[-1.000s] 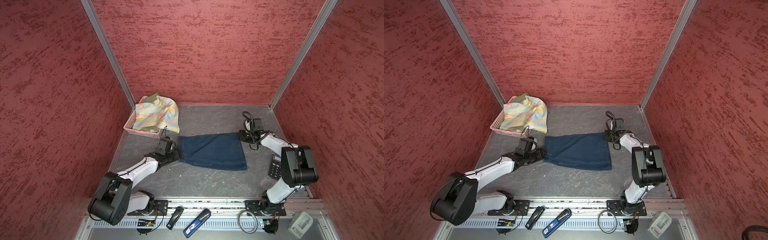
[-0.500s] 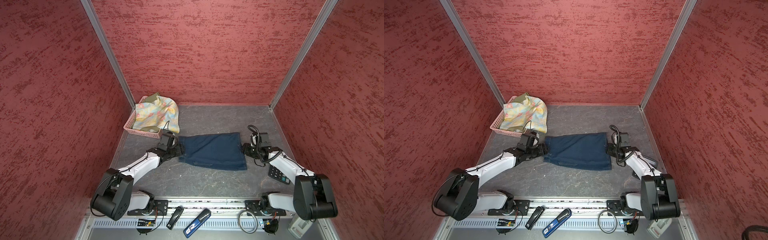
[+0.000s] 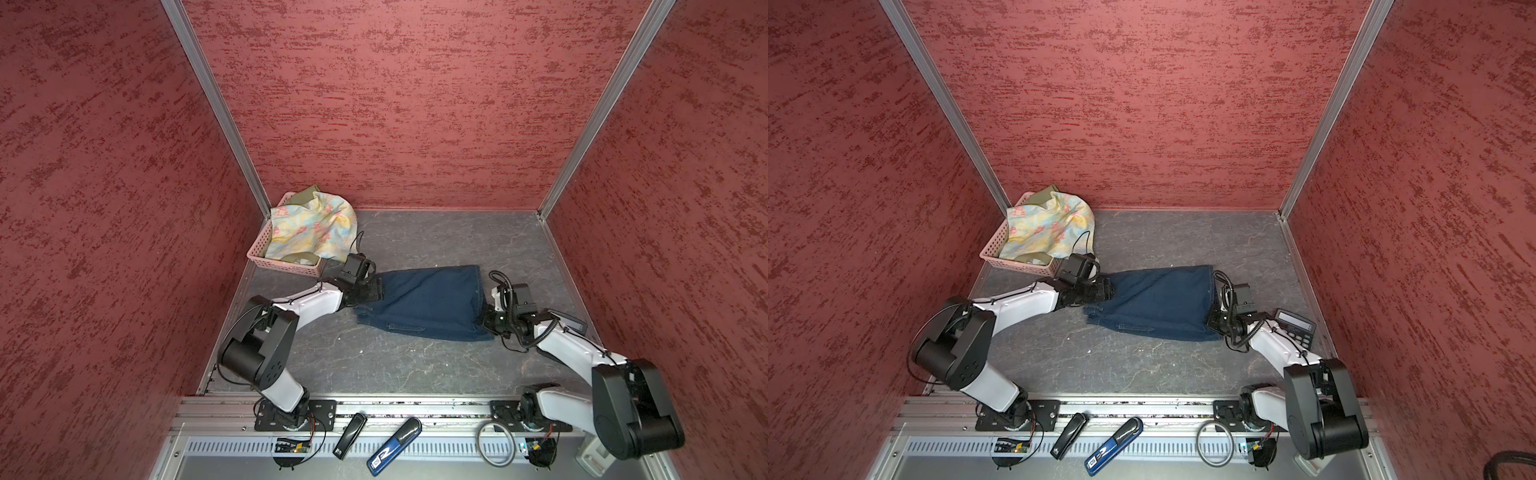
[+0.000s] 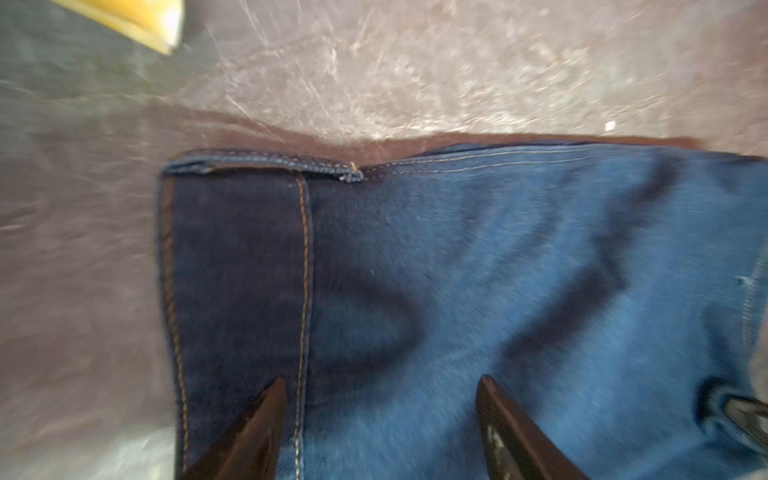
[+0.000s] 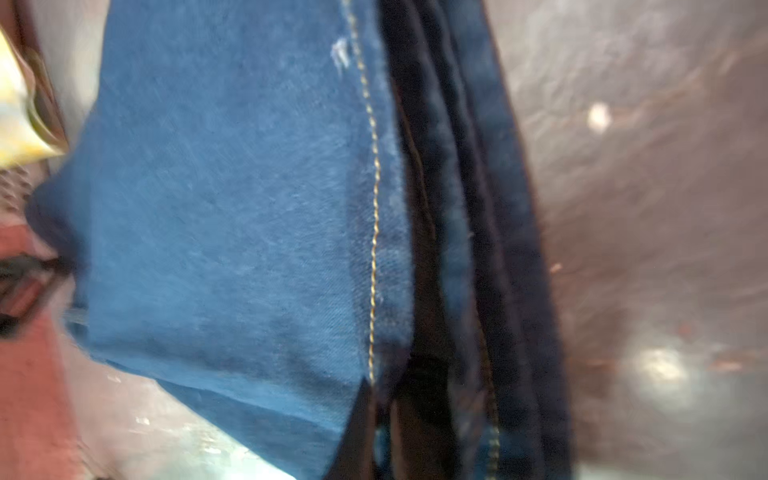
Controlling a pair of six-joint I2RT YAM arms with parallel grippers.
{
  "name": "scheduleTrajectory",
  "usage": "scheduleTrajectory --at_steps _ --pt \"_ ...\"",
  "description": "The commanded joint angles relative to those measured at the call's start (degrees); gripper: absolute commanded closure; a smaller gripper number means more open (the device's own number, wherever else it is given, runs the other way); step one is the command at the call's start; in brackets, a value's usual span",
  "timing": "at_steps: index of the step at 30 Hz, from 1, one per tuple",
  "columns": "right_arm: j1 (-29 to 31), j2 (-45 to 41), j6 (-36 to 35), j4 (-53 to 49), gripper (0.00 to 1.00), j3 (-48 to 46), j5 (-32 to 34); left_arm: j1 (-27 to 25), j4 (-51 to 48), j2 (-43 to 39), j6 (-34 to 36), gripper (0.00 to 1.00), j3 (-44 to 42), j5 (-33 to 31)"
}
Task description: Fold and stack the skirts
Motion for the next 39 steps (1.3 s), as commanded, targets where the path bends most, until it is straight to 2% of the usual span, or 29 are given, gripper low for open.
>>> scheduleTrajectory --at_steps 1,6,7,11,16,20,27,29,33,37,39 --pt "0.33 -3.51 1.14 -0.46 1.0 -0.08 0.45 -0.16 0.41 3.22 1.41 0.27 1.33 0.07" --pt "0.33 -6.86 -0.03 -8.55 1.0 2.56 7.17 -0.38 1.48 4.51 0.75 0.27 0.11 0.27" --pt "0.34 -7.34 0.31 -8.37 0.98 2.42 7.47 -0.39 1.53 4.51 0.75 0.27 -0.15 0.35" --pt "0.32 -8.78 1.67 -8.22 1.0 2.87 8.57 -0.22 1.35 4.25 0.95 0.27 -0.75 -0.25" --pt "0.4 -12.75 4.21 -15.42 1.0 4.44 11.38 0.32 0.72 5.32 1.14 0.28 -0.19 -0.36" --pt "0.35 -16.36 8.86 -18.73 1.0 2.35 11.91 0.4 0.51 6.15 0.88 0.28 0.62 -0.36" --pt "1.08 -16.99 14.79 -20.1 0.99 -4.3 12.35 0.41 0.67 6.54 0.46 0.29 1.03 0.17" --pt "1.34 -17.37 15.18 -20.49 0.84 -4.59 13.71 0.48 0.46 6.32 0.56 0.29 1.07 0.16" --pt "1.52 -17.05 14.4 -22.68 0.38 0.19 18.26 0.5 0.08 5.39 0.62 0.29 1.26 0.28" --pt "1.61 -15.44 13.22 -23.36 0.16 6.04 21.6 0.49 -0.24 2.96 0.46 0.26 1.96 0.33" --pt "1.56 -14.12 12.92 -23.16 0.14 7.66 20.37 0.49 -0.76 1.78 0.92 0.23 2.76 0.31"
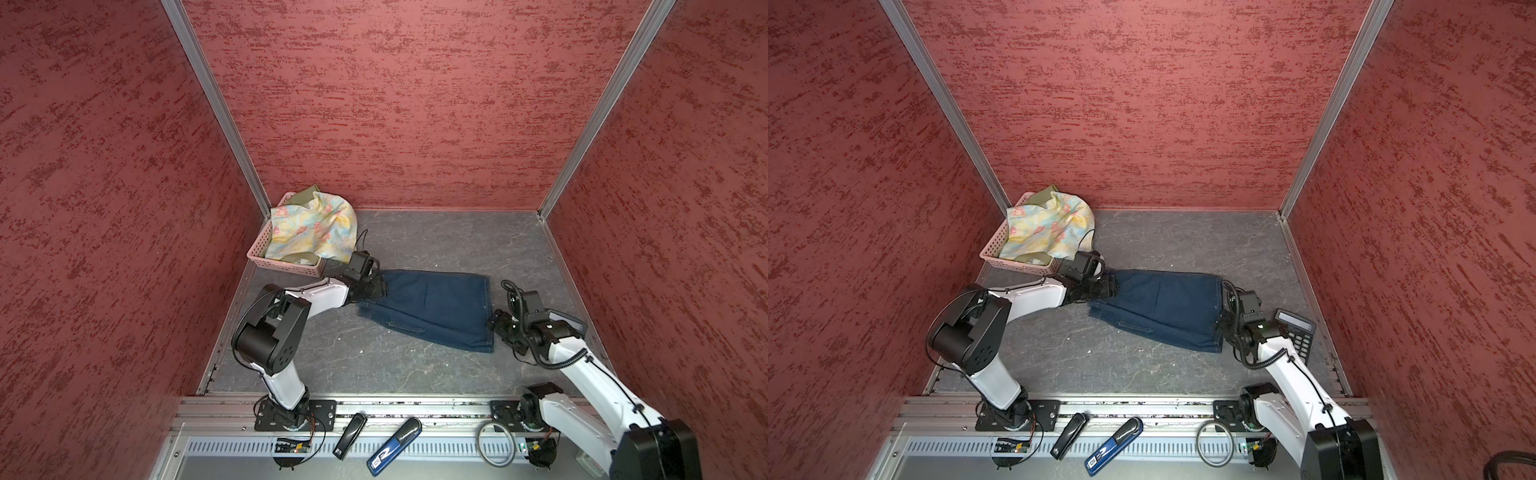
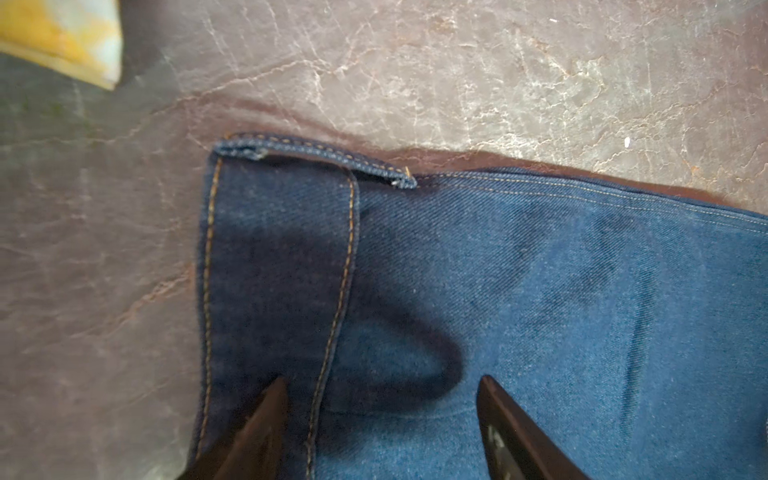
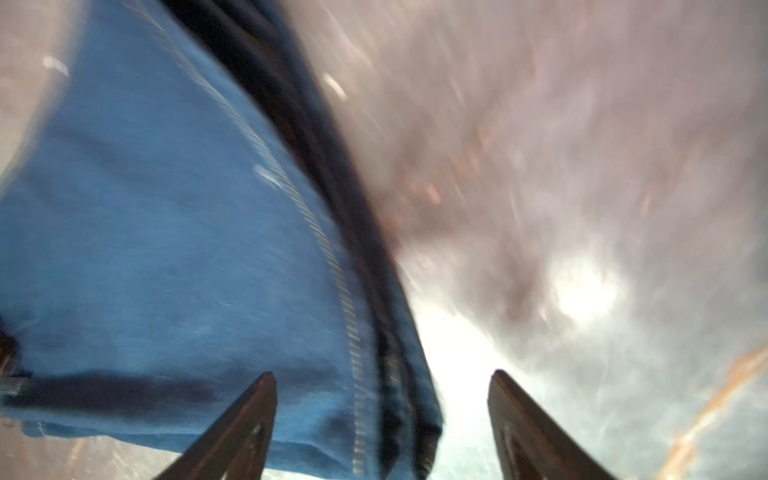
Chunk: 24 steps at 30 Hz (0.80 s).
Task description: Fold and stack the skirts
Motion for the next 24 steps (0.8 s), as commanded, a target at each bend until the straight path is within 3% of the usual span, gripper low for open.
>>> scheduleTrajectory --at_steps 1,4,9,14,16,24 --pt "0.24 1.56 0.72 -0.68 0.14 2.88 1.81 0.25 -4.14 -1.79 0.68 0.22 1.39 0.3" --pt "0.36 1.2 2.56 -0.09 0.14 1.06 -2.39 0.25 -5.17 -2.49 1.17 0.21 2.44 0.09" --pt "0.42 -4.0 5.7 -4.32 0.14 -1.76 -3.48 -1.08 -5.19 -4.01 2.42 0.2 2.66 -0.93" --pt "0.42 -3.96 9.21 2.67 0.17 -8.57 -11.45 -7.77 -5.01 -3.48 8.55 0.21 4.99 -6.07" --pt "0.45 -3.48 8.66 3.41 0.17 -8.89 -11.8 -10.41 -4.1 -2.96 10.88 0.21 5.73 -7.24" --pt "0.32 -0.97 12.37 12.08 0.2 -14.48 -15.75 -14.72 -5.43 3.59 16.58 0.26 10.12 -4.94"
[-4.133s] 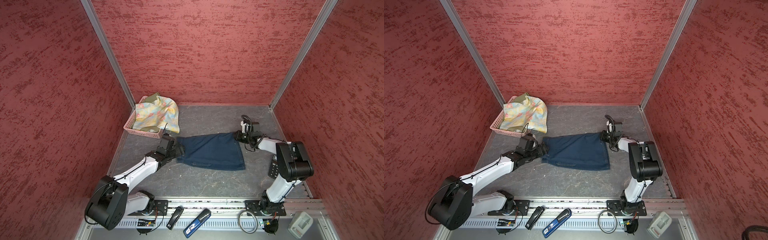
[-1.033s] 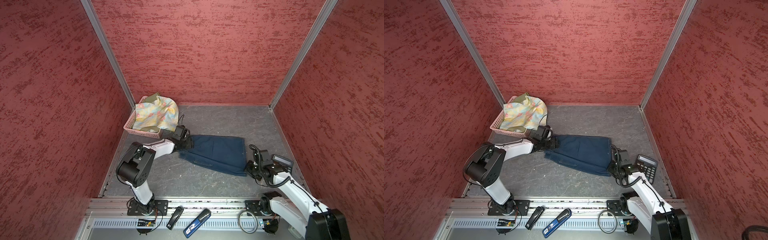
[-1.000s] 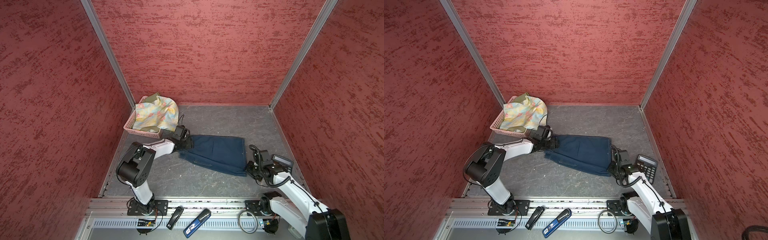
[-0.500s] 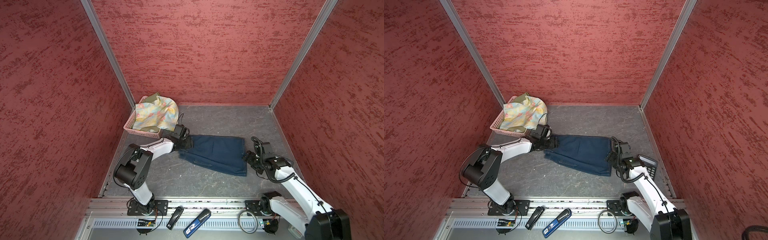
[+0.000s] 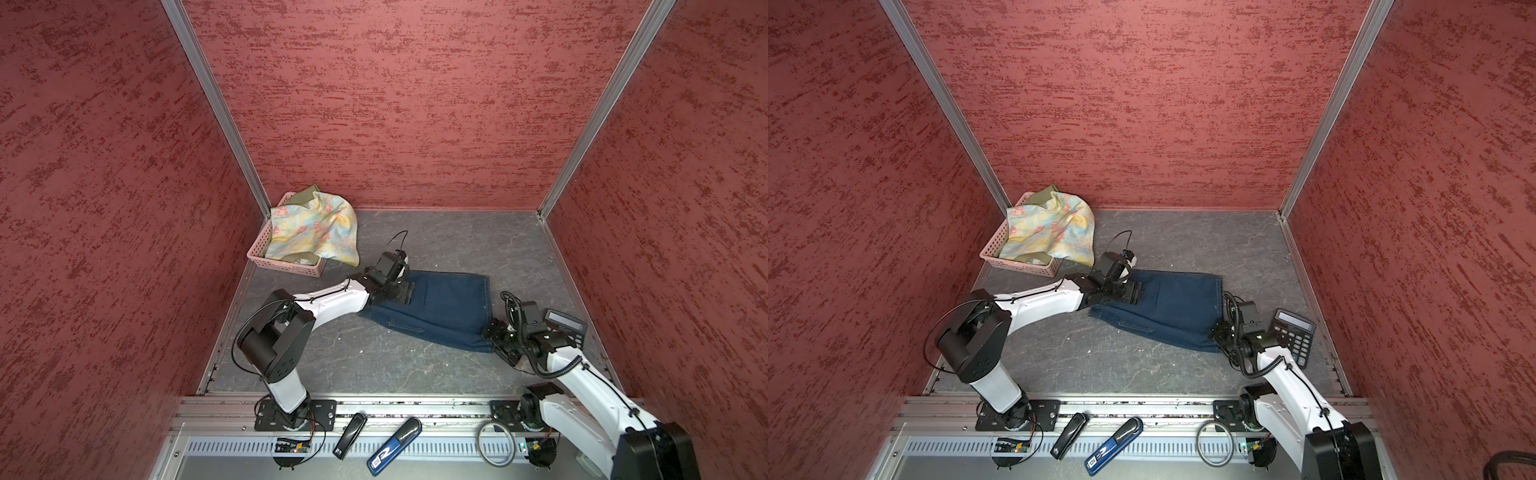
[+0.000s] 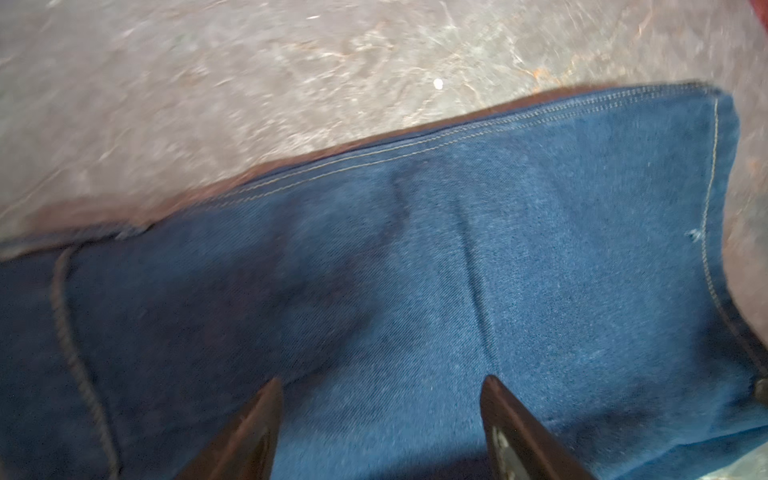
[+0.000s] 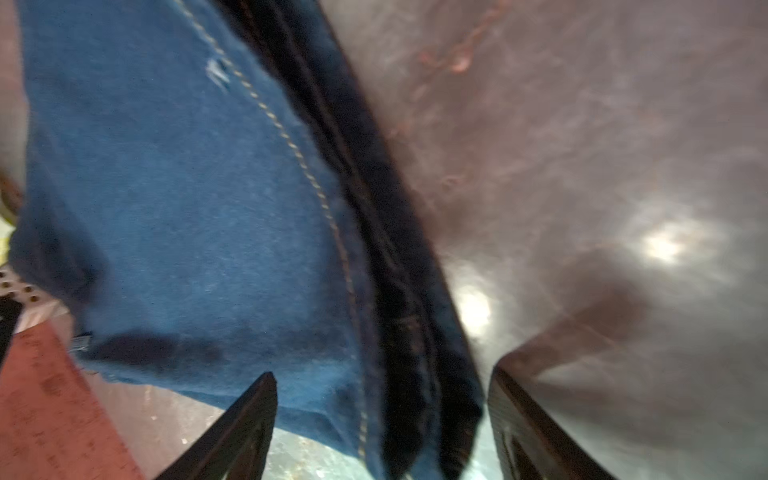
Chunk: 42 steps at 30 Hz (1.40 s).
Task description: Fold and stack the skirts
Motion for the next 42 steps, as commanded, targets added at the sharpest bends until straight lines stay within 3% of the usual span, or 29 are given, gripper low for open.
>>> scheduleTrajectory --at_steps 1,9,20,25,34,38,42 --pt "0.27 1.71 4.58 4.81 0.2 -3.43 -2.95 -1.33 -2.3 4.0 4.13 0.26 2.41 -0.27" --pt "0.09 2.05 7.49 8.12 0.3 -6.1 -3.61 -1.12 -4.27 9.03 3.84 0.27 2.34 -0.15" --pt "-0.68 0.79 0.41 -2.44 0.33 -1.77 4.68 -0.28 -4.74 10.56 2.92 0.27 3.11 0.25" --pt "-0.9 4.73 -0.82 0.45 0.28 0.73 7.76 -0.26 -5.24 10.77 2.75 0.28 3.52 0.75" --pt "-1.07 15.12 -4.69 9.38 0.28 1.06 6.09 -0.2 -5.78 10.16 2.34 0.28 3.65 1.28" --pt "-1.28 17.57 -6.13 13.2 0.3 0.44 4.75 -0.2 -5.73 10.4 2.05 0.28 3.8 1.77" --pt "-1.29 16.54 -7.16 13.8 0.4 1.27 6.41 -0.2 -6.2 10.44 2.05 0.29 4.22 1.62"
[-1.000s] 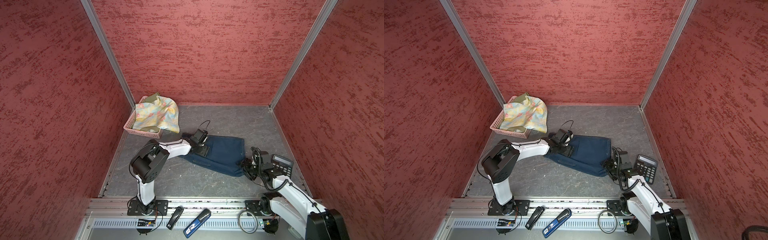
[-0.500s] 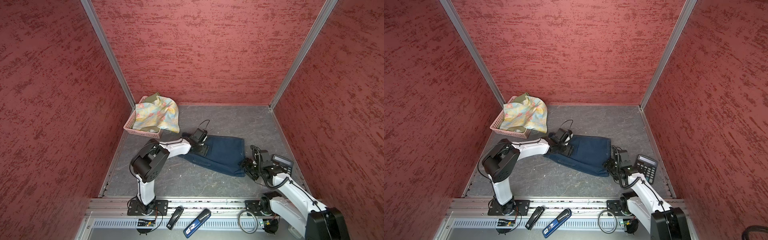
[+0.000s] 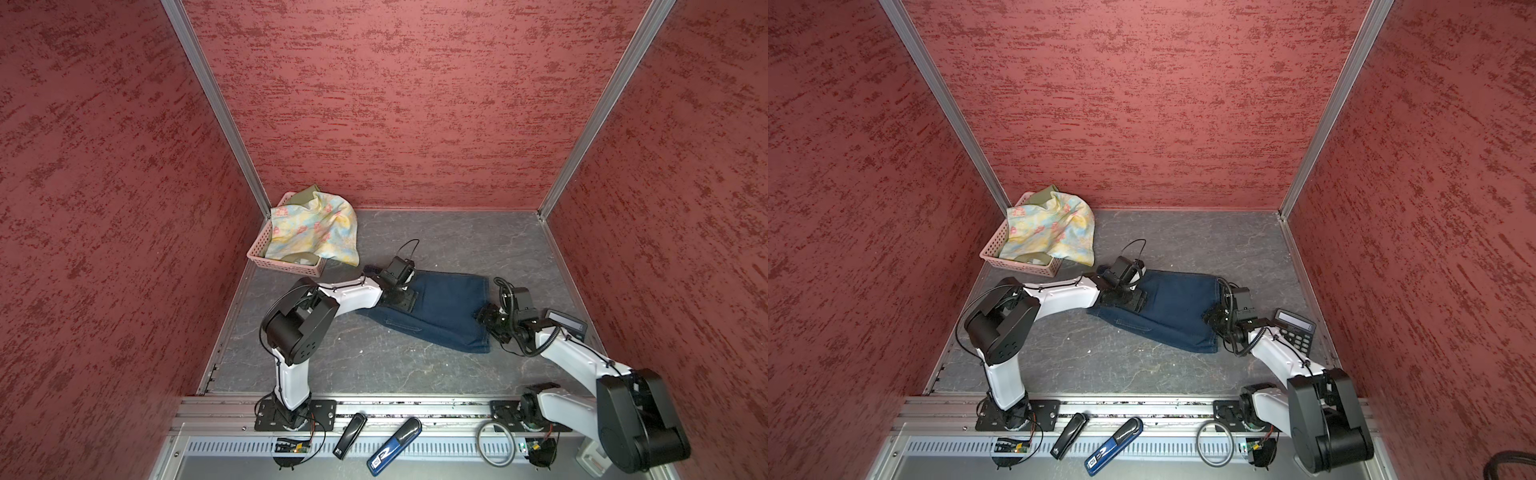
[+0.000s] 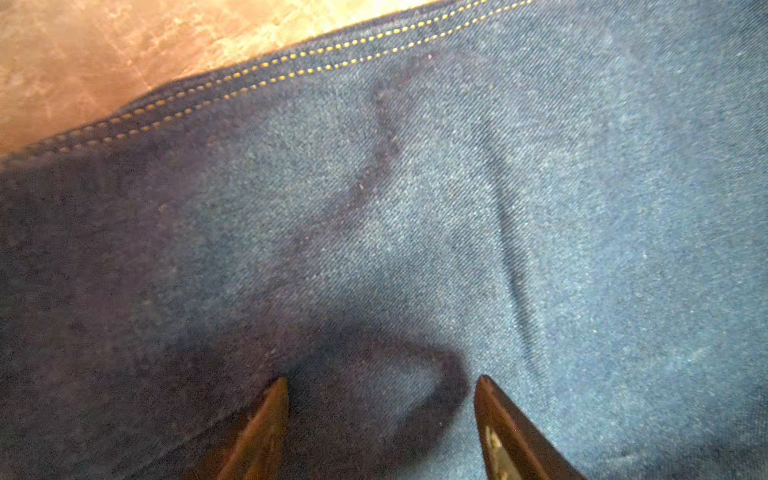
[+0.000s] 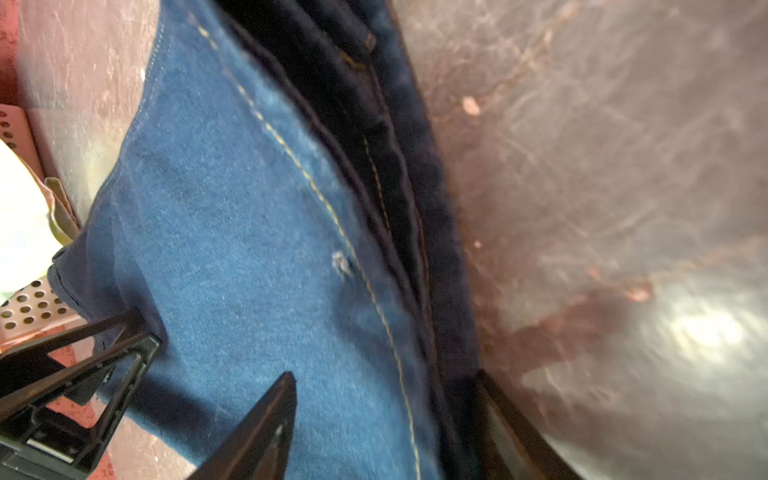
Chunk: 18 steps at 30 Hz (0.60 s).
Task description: Fold and stack the skirts
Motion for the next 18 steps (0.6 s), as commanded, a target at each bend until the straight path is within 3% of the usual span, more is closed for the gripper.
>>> scheduleTrajectory --at_steps 1,9,12,18 --pt "-0.29 -0.2 -1.05 -4.03 0.45 -2.21 4.02 0.48 -2.69 1.66 -0.68 0.29 0.4 0.95" --pt "-0.32 -2.14 -2.08 12.73 0.69 -4.42 -3.78 0.52 -2.37 2.44 -0.9 0.29 1.01 1.78" --pt "-0.33 -3.42 -3.53 10.81 0.83 -2.7 -1.63 0.4 -2.43 2.8 -1.19 0.29 1.33 2.24" --pt "-0.35 -8.89 -7.12 6.72 0.97 1.69 1.91 0.42 -2.55 3.71 -1.41 0.29 1.74 2.16"
